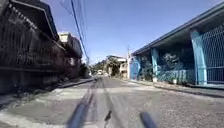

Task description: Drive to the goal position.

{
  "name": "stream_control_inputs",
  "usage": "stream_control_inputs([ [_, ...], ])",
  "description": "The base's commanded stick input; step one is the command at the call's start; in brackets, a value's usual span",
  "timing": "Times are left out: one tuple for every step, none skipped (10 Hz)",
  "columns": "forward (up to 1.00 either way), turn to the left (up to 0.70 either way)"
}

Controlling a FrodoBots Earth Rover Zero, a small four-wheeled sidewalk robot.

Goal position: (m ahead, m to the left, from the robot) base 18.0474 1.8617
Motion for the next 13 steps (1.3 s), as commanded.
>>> stream_control_inputs([
  [0.7, 0.0],
  [0.7, 0.0],
  [0.7, 0.0],
  [0.7, 0.0],
  [0.7, 0.0],
  [0.7, 0.0],
  [0.7, 0.0],
  [0.7, 0.0],
  [0.7, 0.0],
  [0.7, 0.0],
  [0.7, 0.0],
  [0.7, 0.0],
  [0.7, 0.0],
])
